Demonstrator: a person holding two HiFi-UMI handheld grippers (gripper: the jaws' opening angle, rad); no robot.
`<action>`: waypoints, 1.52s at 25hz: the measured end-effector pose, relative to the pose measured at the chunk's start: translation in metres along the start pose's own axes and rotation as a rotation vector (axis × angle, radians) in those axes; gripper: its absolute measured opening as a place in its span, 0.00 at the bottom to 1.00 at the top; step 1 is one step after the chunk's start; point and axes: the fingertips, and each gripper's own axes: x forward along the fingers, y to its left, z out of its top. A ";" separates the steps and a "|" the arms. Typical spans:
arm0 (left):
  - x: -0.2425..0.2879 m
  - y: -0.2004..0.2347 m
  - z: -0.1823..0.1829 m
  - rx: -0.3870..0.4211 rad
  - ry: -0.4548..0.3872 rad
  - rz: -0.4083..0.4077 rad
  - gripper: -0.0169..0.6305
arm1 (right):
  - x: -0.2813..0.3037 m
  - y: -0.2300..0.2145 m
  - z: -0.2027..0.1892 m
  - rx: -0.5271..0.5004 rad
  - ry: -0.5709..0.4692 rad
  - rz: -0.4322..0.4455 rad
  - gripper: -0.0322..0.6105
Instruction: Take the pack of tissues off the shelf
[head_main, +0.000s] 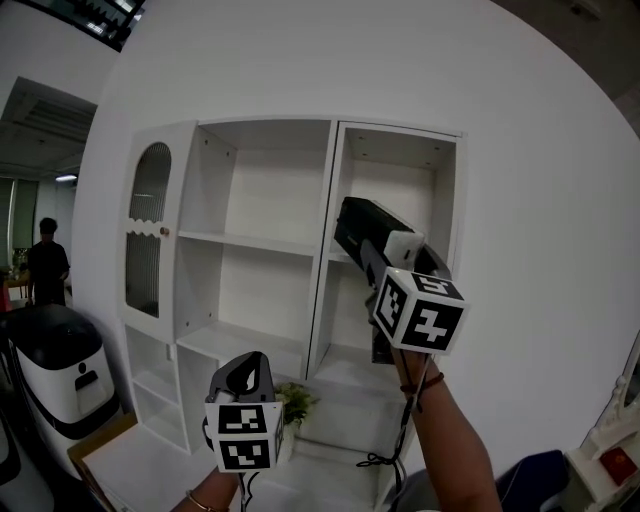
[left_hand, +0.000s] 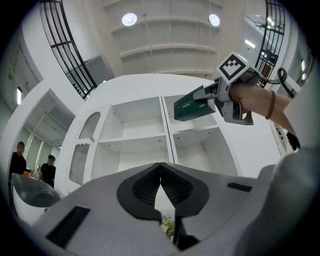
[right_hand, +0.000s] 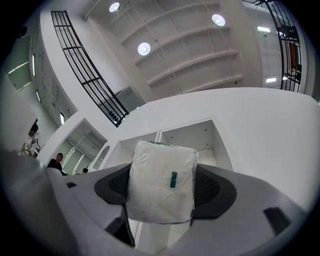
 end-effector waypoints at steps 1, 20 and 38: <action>-0.004 0.004 -0.002 0.008 0.005 0.009 0.05 | -0.005 0.007 -0.003 0.008 -0.001 0.018 0.58; -0.088 0.080 -0.076 -0.017 0.126 0.228 0.05 | -0.075 0.144 -0.121 0.116 0.037 0.295 0.58; -0.136 0.079 -0.202 -0.118 0.248 0.340 0.05 | -0.182 0.183 -0.329 0.189 0.320 0.378 0.58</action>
